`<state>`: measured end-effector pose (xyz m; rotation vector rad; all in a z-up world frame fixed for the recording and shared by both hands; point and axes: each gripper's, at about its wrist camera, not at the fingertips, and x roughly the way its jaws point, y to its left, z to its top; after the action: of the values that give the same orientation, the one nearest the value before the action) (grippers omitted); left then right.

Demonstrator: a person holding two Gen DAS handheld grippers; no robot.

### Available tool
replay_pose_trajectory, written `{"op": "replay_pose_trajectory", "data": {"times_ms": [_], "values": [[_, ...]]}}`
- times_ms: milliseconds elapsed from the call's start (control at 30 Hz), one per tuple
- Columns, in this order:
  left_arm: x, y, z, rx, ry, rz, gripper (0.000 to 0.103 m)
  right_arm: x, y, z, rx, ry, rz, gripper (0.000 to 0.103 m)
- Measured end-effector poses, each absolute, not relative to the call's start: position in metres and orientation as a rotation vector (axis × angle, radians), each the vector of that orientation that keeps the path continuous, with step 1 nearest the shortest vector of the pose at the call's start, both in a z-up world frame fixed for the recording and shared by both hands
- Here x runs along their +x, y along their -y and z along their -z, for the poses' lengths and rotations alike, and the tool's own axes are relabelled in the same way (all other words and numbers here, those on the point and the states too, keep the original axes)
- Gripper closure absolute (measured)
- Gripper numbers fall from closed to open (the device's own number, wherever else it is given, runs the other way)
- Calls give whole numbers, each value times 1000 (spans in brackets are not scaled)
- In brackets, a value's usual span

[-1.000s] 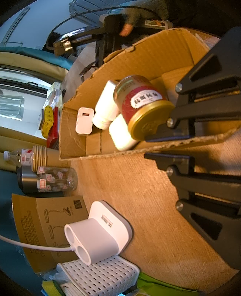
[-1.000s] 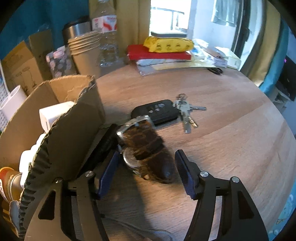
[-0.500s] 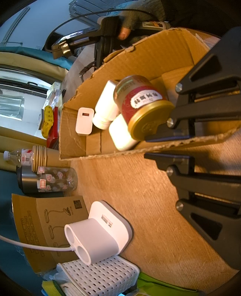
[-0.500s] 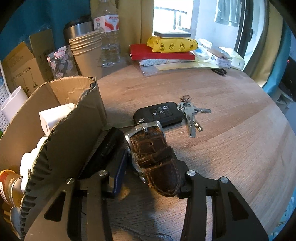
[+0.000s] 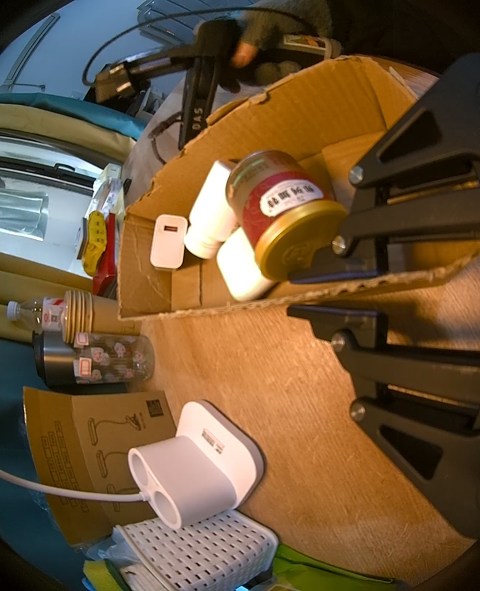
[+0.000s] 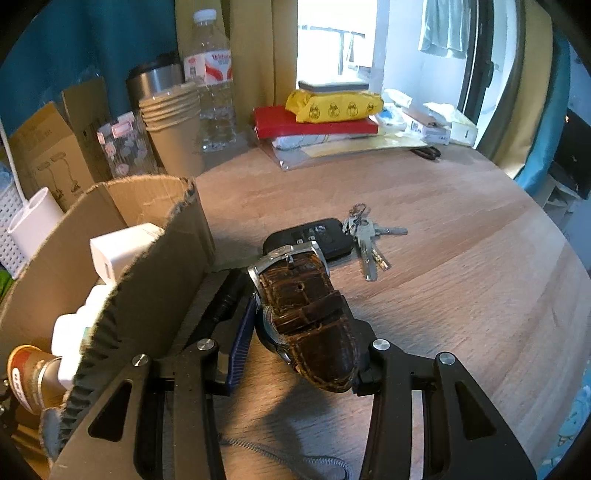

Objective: Organize rigid objects

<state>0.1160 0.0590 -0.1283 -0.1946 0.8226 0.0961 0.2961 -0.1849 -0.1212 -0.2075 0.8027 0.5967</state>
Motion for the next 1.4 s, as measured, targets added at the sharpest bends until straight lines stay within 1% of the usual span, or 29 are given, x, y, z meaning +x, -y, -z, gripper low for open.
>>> {"op": "replay_pose_trajectory", "data": {"times_ms": [267, 700, 1100, 1400], "values": [[116, -59, 128, -195, -823, -96, 91, 277, 184, 92, -198, -728, -624, 59], [116, -59, 128, -194, -823, -96, 91, 243, 172, 60, -215, -645, -689, 59], [116, -59, 128, -194, -823, -96, 91, 218, 155, 47, -240, -608, -758, 59], [116, -59, 128, -194, -823, -96, 91, 198, 128, 51, -295, -611, -833, 59]]}}
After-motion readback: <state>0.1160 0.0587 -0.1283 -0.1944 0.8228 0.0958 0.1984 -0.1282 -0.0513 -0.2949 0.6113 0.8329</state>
